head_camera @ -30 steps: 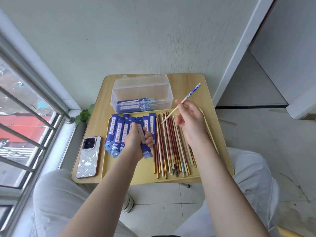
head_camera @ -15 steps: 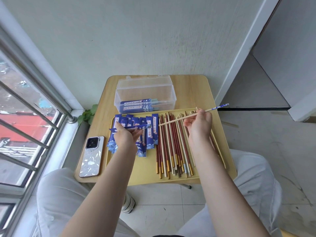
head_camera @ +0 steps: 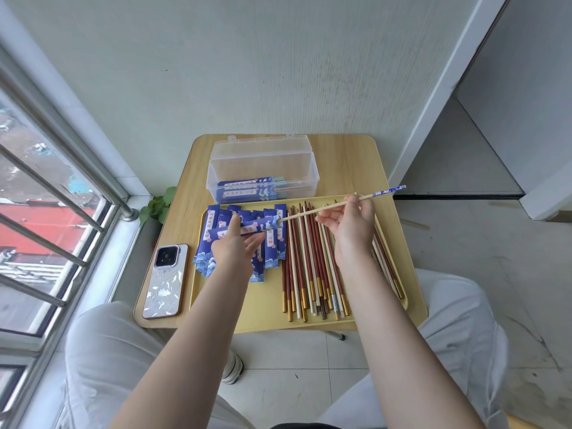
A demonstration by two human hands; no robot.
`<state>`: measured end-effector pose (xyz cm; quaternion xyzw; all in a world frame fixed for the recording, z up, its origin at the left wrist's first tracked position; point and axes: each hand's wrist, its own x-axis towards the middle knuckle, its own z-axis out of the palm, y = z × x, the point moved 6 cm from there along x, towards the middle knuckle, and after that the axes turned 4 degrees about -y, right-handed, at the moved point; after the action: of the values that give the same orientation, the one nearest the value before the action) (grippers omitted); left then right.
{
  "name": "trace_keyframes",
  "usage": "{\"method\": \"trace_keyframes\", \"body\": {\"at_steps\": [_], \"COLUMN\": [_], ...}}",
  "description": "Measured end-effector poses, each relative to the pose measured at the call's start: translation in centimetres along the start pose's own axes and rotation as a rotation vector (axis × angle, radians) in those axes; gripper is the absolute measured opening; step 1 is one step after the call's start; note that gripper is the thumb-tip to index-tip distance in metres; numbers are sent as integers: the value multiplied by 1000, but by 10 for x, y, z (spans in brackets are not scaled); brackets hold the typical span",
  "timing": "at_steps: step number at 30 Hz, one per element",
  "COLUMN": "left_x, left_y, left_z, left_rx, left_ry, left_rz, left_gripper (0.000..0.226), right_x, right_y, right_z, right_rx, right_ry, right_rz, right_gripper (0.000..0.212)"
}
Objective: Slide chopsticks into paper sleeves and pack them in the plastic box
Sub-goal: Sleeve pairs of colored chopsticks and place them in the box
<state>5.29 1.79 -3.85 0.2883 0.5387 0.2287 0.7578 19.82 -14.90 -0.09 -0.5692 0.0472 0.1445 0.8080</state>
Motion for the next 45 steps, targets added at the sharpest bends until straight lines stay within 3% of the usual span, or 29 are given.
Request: {"method": "trace_keyframes", "body": {"at_steps": [3, 6, 10, 12, 14, 16, 18, 20, 22, 24, 28, 33, 39, 45], "left_x": [-2, -12, -14, -14, -12, -10, -10, -20, -35, -47, -46, -30, -21, -16], "left_y": [-2, -5, -10, -15, -17, -17, -9, -1, -7, -20, -34, -42, -55, -62], "left_z": [0, 14, 22, 23, 17, 9, 7, 17, 33, 46, 53, 50, 47, 43], "left_rx": [-41, -119, -116, -50, 79, 332, 676, 911, 1009, 1046, 1074, 1229, 1313, 1346], "left_ry": [-12, -144, -178, -239, -248, -252, -258, -396, -671, -846, -789, -711, -706, -694], "left_rz": [-12, -67, -57, -92, -118, -73, 87, 249, 241, 157, 173, 289, 315, 336], "left_gripper": [25, 39, 61, 58, 39, 30, 24, 25, 31, 26, 18, 24, 24, 27], "right_x": [-1, -4, -15, -15, -9, -3, 0, 1, 1, -4, -9, -4, 10, 16], "right_y": [1, 7, 20, 19, 11, 1, -6, -7, -2, 4, 5, 11, 17, 26], "right_z": [3, 12, 26, 26, 22, 15, 10, 9, 12, 15, 14, 11, 3, -4], "right_rx": [-40, -161, -319, -313, -316, -312, -349, -393, -419, -453, -464, -685, -671, -835], "right_ry": [-32, -155, -315, -316, -290, -268, -262, -277, -314, -353, -389, -471, -398, -412], "right_rz": [-17, -32, 15, 8, -51, -96, -114, -95, -60, -34, -20, 23, 5, 14], "right_gripper": [16, 13, 11, 8, 10, 18, 25, 38, 61, 87, 104, 79, 30, 24]}}
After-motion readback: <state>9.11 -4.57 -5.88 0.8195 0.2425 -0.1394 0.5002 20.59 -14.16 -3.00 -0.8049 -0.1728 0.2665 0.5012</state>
